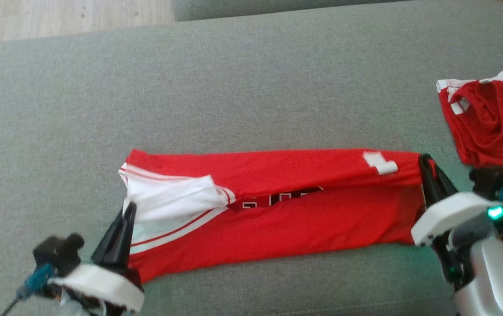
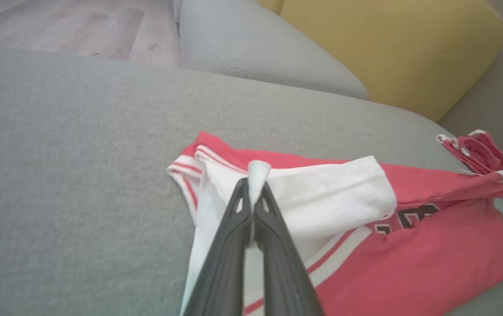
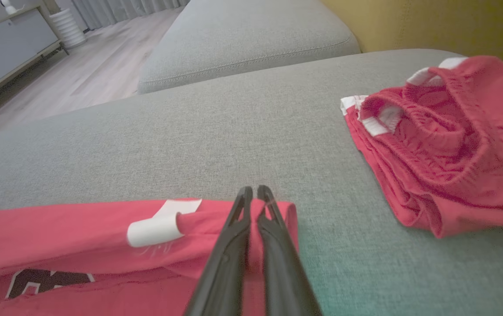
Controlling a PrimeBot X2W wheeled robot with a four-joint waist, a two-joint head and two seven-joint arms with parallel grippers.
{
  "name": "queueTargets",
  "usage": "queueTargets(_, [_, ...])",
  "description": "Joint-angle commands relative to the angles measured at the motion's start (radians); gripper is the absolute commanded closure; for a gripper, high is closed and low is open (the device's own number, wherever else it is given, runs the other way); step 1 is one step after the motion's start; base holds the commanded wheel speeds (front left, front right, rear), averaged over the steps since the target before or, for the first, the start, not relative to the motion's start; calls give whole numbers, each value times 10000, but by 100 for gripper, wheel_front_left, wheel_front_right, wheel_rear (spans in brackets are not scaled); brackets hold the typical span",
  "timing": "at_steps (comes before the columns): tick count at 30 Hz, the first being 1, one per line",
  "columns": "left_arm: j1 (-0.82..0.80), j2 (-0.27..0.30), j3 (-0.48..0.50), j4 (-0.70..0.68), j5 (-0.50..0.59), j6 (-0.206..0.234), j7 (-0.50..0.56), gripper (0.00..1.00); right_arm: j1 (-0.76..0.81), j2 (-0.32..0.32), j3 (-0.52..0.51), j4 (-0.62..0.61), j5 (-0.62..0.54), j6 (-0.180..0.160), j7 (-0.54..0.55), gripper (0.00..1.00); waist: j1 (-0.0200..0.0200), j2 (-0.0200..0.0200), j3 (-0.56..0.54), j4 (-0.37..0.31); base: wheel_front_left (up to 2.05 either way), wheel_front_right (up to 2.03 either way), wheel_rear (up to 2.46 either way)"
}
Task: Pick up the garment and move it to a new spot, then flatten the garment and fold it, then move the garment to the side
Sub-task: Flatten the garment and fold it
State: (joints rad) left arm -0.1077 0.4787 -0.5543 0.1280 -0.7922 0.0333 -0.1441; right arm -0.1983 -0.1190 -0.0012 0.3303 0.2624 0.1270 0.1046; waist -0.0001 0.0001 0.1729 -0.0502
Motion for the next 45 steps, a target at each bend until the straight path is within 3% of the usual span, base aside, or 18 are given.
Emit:
queueTargets(1, [-219,191,366,-171,-63,-68,-182,100,-52,8,129,-319,-55,37,-178,7,1,-1,-59,-14,0,0,0])
queueTargets(2, [-124,143,361,-69,-53,-85,-329,86,43,61,72,-289,-50,37,-311,0,1,-1,-115,-12,0,0,0])
queueTargets(3, [-25,79,378,25,-49,-64,-466,51,142,115,-5,-254,-44,37,-436,0,1,-1,-169,-8,0,0,0])
queueTargets(4, [63,29,389,106,-24,-48,-582,6,238,164,-90,-214,-50,37,-546,0,1,-1,-220,-4,0,0,0])
queueTargets(5, [153,-21,401,186,-7,-37,-678,0,328,206,-161,-175,-49,37,-653,0,1,-1,-274,5,0,0,0])
queueTargets(10, [614,-338,686,149,73,-3,-1054,0,734,393,-622,-141,11,37,-1086,0,1,-1,-566,45,0,0,0])
queueTargets(17, [1299,-899,1996,-777,918,625,-1171,0,1171,530,-1310,-255,-146,37,-1137,0,1,-1,-909,312,0,0,0])
queueTargets(29, [1836,-1365,2906,-1220,2351,1521,-1175,0,1367,652,-1581,36,-883,37,94,0,1,-1,-943,935,0,0,0])
queueTargets(38, [1942,-1481,2849,-1214,2674,1706,-1176,0,1402,681,-1534,840,-1180,37,690,0,1,-1,-908,1273,0,0,0])
queueTargets(39, [1953,-1482,2837,-1213,2691,1715,-1176,0,1378,682,-1435,944,-1142,37,766,22,1,-1,-912,1277,0,0,0])
queueTargets(40, [1962,-1486,2821,-1218,2706,1726,-1176,0,1340,683,-1352,1042,-1103,37,817,54,1,-1,-912,1274,0,0,0])
queueTargets(41, [1964,-1488,2798,-1225,2723,1732,-1176,0,1292,684,-1285,1135,-1068,37,866,78,1,-1,-913,1267,0,0,0])
queueTargets(42, [1964,-1488,2798,-1225,2723,1732,-1176,0,1292,684,-1285,1135,-1068,37,866,78,1,-1,-913,1267,0,0,0])
queueTargets(43, [1960,-1492,2776,-1232,2740,1747,-1173,0,1235,684,-1238,1212,-1046,37,895,100,1,-1,-914,1253,0,0,0])
queueTargets(45, [1935,-1515,2744,-1251,2777,1818,-1142,0,1050,685,-1162,1256,-941,37,863,100,1,-1,-915,1200,0,0,0])
